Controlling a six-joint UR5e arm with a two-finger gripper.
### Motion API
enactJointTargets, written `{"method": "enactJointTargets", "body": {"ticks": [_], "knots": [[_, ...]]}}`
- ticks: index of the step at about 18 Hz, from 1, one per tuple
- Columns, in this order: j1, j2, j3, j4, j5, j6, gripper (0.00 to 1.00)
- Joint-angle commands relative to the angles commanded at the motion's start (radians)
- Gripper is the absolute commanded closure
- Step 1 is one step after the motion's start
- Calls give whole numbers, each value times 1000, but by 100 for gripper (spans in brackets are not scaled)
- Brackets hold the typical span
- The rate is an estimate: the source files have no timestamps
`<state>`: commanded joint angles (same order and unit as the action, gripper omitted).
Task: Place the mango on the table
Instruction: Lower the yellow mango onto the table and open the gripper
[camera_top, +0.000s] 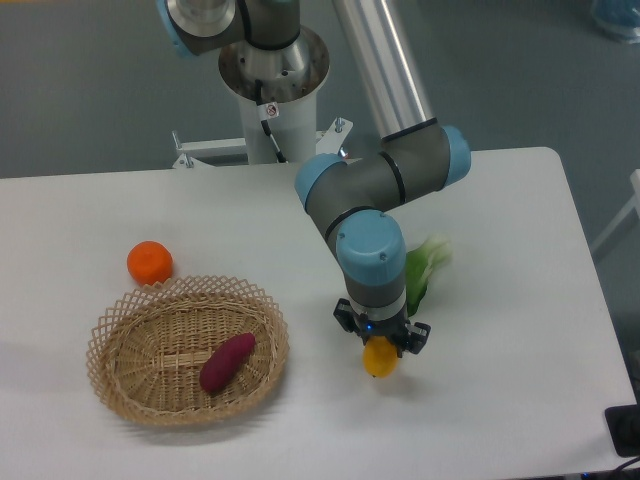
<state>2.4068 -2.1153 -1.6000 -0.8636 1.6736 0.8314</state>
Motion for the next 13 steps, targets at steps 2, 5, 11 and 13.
{"method": "enactJointTargets", "body": {"ticks": [2,5,11,13], "knots": [[0,-3,0,0,0,0,36],[0,-6,-2,2,0,-2,25],[-2,-6,-2,2,3,-3,0],[-2,-5,0,2,3,-3,0]]}}
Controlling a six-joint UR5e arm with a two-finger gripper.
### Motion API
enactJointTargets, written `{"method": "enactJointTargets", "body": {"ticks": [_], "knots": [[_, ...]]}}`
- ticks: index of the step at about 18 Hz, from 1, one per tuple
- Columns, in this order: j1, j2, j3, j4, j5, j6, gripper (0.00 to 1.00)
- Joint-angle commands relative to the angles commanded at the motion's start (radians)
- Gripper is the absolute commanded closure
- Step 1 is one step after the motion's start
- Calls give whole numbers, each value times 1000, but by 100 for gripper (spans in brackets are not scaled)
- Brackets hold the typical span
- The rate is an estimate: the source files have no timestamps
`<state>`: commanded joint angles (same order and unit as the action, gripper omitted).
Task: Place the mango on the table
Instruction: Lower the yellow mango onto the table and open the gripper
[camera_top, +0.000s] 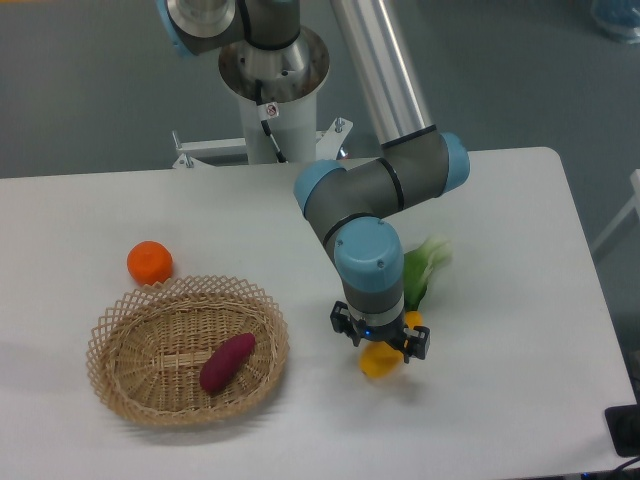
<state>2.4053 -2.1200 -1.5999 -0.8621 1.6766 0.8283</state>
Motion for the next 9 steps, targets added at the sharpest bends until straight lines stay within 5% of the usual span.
{"method": "enactJointTargets", "body": {"ticks": [9], "knots": [[5,15,35,-2,-72,15,0]]}}
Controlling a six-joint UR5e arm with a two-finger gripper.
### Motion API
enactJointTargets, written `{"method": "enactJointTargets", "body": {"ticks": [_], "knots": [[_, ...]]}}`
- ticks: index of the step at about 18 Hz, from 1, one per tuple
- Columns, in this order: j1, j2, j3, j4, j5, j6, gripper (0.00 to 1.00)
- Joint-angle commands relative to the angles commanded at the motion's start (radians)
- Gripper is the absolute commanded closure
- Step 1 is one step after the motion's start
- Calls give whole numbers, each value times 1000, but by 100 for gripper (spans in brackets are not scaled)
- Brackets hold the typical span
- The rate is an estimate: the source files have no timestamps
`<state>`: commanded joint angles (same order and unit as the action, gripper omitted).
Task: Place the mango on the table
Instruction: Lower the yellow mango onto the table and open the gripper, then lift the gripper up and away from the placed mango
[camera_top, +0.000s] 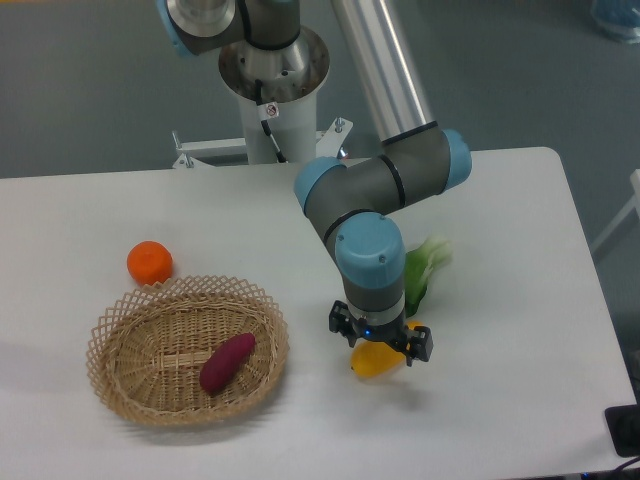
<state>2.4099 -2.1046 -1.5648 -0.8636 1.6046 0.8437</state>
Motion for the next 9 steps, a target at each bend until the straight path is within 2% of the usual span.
{"method": "enactJointTargets", "body": {"ticks": [7,9], "knots": [[49,28,34,-18,-46,14,0],[66,47,38,-75,-81,102,0]]}}
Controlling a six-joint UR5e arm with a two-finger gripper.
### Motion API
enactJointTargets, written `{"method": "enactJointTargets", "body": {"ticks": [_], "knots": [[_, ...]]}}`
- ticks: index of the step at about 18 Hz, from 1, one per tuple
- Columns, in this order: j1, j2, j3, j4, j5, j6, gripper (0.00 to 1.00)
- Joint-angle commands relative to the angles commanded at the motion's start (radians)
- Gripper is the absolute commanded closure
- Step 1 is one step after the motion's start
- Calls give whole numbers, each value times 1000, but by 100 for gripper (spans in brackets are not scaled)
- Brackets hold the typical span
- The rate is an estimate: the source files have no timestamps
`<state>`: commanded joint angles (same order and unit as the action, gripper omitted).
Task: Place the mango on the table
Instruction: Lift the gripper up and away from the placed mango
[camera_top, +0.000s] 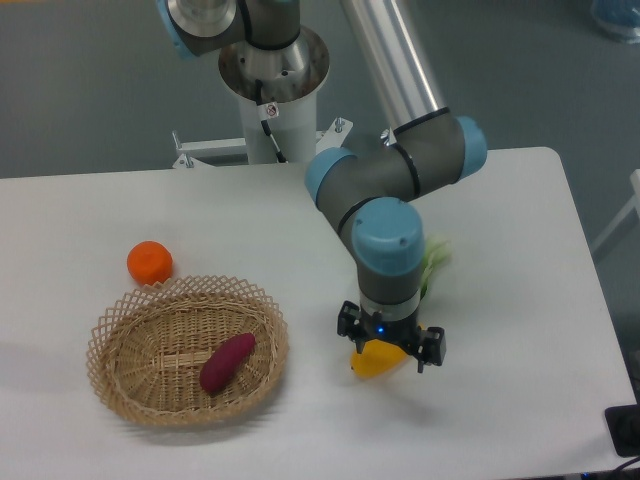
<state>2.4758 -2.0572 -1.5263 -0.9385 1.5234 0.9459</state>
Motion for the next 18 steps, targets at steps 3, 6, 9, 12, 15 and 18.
{"method": "enactJointTargets", "body": {"ticks": [3,6,9,12,15,18], "knots": [[29,29,2,-104,-6,128,0],[55,51,2,-120,0,233,0],[71,61,2,-180,4,356,0],[77,71,-5,-195,4,445,0],[75,69,-6,-192,14,448,0],[75,68,-9,-184,15,447,0]]}}
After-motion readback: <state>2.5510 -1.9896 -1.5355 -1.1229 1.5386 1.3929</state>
